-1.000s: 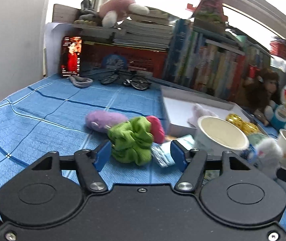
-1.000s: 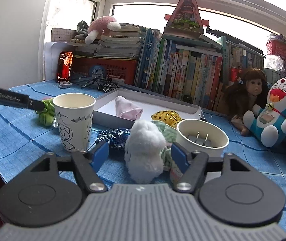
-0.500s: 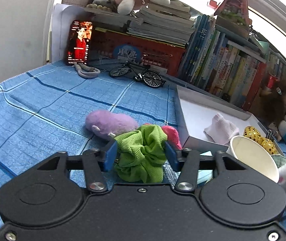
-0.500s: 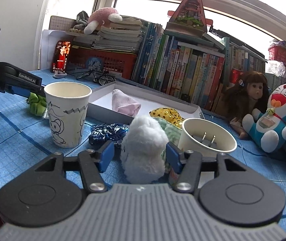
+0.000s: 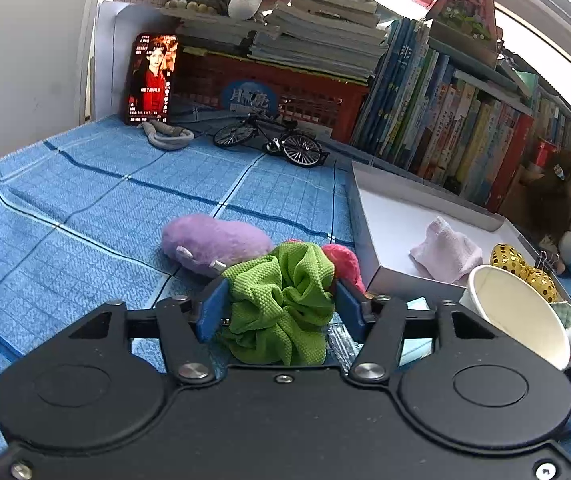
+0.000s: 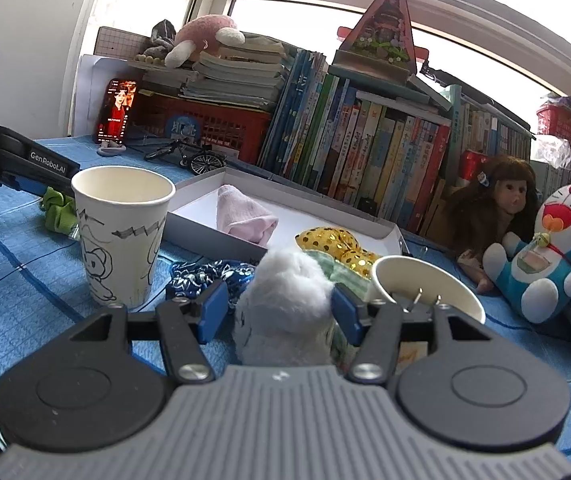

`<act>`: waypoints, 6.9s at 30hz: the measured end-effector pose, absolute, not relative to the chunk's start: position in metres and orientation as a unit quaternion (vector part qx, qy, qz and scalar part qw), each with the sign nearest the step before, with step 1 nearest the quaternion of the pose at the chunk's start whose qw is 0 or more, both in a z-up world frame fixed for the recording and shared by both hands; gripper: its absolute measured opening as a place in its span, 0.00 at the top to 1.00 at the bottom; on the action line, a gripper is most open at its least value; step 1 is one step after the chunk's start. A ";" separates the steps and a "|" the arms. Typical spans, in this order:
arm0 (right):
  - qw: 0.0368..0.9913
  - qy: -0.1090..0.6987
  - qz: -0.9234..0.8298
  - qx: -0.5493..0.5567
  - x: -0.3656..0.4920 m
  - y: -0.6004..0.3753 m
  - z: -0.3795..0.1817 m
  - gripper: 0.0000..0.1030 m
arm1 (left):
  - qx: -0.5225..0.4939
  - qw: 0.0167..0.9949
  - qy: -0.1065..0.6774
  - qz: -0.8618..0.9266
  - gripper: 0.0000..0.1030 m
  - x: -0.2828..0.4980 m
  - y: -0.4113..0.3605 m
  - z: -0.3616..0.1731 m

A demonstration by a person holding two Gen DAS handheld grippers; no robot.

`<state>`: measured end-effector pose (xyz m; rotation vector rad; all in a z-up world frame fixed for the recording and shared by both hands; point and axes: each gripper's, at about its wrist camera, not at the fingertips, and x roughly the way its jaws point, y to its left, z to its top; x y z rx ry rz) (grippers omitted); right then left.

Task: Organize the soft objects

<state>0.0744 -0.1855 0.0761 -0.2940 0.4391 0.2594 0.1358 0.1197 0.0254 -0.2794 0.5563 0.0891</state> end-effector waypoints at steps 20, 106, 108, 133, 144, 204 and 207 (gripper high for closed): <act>0.952 0.212 0.128 -0.182 0.086 -0.172 0.069 0.33 | -0.156 0.945 0.285 0.044 0.47 0.149 0.123 0.018; 0.906 0.407 0.077 0.081 0.293 -0.204 0.130 0.58 | -0.274 0.859 0.425 -0.082 0.65 0.295 0.072 0.092; 0.904 0.415 0.073 0.075 0.299 -0.200 0.123 0.57 | -0.273 0.857 0.429 -0.079 0.65 0.300 0.071 0.087; 0.898 0.434 0.045 0.061 0.320 -0.186 0.100 0.66 | -0.261 0.840 0.463 -0.105 0.60 0.337 0.069 0.063; 0.896 0.437 0.047 0.057 0.317 -0.185 0.101 0.59 | -0.261 0.840 0.464 -0.103 0.37 0.336 0.073 0.063; 0.949 0.256 0.175 -0.064 0.120 -0.189 0.156 0.25 | -0.142 0.966 0.207 -0.056 0.15 0.097 0.141 0.100; 0.948 0.252 0.178 -0.082 0.113 -0.185 0.149 0.24 | -0.134 0.967 0.211 -0.047 0.15 0.092 0.147 0.091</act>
